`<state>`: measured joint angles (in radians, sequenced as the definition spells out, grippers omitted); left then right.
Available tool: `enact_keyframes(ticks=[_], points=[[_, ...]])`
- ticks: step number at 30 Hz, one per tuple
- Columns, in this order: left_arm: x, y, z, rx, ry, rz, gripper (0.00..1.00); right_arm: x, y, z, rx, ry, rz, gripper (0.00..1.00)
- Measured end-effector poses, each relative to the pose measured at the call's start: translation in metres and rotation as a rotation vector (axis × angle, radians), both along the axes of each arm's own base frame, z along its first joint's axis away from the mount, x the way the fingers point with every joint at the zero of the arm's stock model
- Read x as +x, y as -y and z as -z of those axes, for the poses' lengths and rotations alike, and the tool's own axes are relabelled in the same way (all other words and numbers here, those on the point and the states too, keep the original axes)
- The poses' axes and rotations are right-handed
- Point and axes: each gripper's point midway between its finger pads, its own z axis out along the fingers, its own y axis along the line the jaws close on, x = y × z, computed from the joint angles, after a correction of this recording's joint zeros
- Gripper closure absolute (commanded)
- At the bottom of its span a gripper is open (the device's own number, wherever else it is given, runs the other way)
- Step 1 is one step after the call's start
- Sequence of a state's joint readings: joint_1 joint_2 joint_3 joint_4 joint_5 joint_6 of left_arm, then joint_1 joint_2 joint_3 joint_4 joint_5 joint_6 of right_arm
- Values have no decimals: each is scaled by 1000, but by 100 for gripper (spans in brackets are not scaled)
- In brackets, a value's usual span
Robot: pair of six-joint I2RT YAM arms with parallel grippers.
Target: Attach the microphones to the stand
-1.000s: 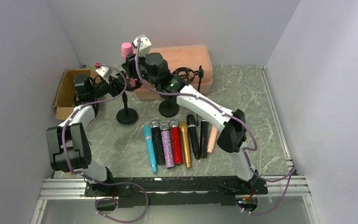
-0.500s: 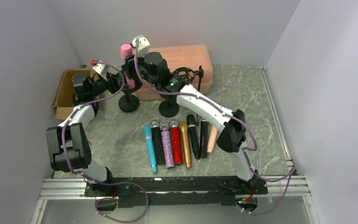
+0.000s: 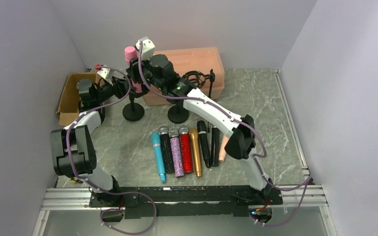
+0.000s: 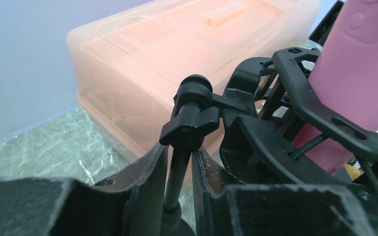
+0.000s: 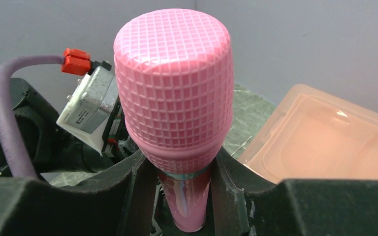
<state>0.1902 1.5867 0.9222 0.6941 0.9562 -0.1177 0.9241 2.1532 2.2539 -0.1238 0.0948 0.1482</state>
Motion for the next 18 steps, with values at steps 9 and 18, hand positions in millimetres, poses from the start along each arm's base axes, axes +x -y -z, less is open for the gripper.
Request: enact_keyframes(ticks=[9, 18], points=[[-2, -5, 0, -55, 5, -40, 71, 5, -6, 5, -5, -2, -2, 100], [-5, 0, -4, -150, -49, -40, 71, 0, -10, 2, -25, 17, -21, 100]])
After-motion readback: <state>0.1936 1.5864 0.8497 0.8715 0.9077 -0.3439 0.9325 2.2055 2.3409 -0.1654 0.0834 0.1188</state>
